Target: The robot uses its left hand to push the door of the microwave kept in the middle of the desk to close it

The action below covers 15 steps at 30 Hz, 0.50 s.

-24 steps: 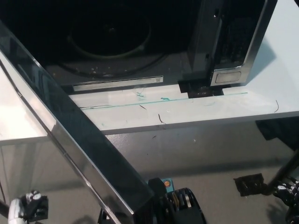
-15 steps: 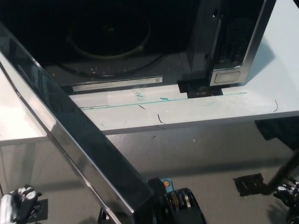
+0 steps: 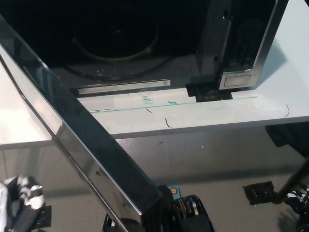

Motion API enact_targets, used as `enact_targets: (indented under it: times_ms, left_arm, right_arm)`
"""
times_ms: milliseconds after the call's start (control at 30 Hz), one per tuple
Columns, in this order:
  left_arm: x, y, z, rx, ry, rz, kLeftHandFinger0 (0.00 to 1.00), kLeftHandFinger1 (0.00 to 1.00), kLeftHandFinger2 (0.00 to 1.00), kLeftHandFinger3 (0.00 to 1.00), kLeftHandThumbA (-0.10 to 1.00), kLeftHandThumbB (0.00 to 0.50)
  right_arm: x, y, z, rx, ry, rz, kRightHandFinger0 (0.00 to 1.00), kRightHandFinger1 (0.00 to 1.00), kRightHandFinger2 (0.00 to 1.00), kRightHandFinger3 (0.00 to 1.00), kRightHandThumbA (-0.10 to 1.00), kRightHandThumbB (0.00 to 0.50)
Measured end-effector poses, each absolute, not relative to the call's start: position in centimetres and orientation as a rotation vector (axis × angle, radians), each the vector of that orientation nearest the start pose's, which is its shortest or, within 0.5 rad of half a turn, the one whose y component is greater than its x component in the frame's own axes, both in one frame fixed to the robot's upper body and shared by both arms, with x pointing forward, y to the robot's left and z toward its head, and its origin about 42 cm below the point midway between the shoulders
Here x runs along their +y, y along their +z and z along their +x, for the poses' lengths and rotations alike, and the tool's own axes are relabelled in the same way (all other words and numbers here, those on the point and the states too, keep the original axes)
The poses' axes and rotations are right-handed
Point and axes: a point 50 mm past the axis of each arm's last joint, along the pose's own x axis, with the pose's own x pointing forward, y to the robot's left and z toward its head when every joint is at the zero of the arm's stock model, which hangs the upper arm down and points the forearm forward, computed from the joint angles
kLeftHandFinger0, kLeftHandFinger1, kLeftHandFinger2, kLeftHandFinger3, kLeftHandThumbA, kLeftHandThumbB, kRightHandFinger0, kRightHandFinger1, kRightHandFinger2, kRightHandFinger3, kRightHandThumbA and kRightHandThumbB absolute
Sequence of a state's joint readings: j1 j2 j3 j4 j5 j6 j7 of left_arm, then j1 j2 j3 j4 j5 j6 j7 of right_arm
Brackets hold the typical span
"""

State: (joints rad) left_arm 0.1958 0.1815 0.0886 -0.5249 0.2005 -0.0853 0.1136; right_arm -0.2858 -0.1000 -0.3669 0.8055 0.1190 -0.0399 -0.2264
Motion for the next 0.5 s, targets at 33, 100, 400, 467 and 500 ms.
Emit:
enact_targets:
  times_ms: [33, 100, 400, 467, 500]
  left_arm:
    - [27.7, 21.7, 20.7, -0.492, 0.163, 0.414, 0.00, 0.02, 0.13, 0.27, -0.06, 0.098]
    - [26.7, 24.3, 21.8, -0.625, 0.102, 0.448, 0.00, 0.00, 0.09, 0.23, -0.08, 0.115]
    - [21.7, 30.0, 25.5, -0.936, -0.103, 0.506, 0.00, 0.00, 0.05, 0.22, -0.10, 0.161]
    - [21.0, 30.3, 26.0, -0.958, -0.139, 0.513, 0.00, 0.00, 0.01, 0.21, -0.10, 0.156]
    - [20.7, 30.4, 26.3, -0.967, -0.154, 0.519, 0.00, 0.00, 0.00, 0.17, -0.10, 0.153]
  right_arm:
    - [-32.4, -2.1, 32.0, 0.470, -0.558, 0.135, 0.54, 0.53, 0.60, 0.76, -0.06, 0.000]
    - [-32.6, -2.1, 32.0, 0.469, -0.560, 0.133, 0.62, 0.60, 0.65, 0.78, -0.06, 0.000]
    - [-32.8, -2.5, 31.3, 0.483, -0.561, 0.124, 0.62, 0.61, 0.68, 0.78, -0.06, 0.000]
    - [-32.8, -2.5, 31.3, 0.484, -0.560, 0.123, 0.61, 0.60, 0.67, 0.79, -0.05, 0.000]
    - [-32.7, -2.5, 31.3, 0.484, -0.558, 0.122, 0.60, 0.60, 0.67, 0.79, -0.05, 0.000]
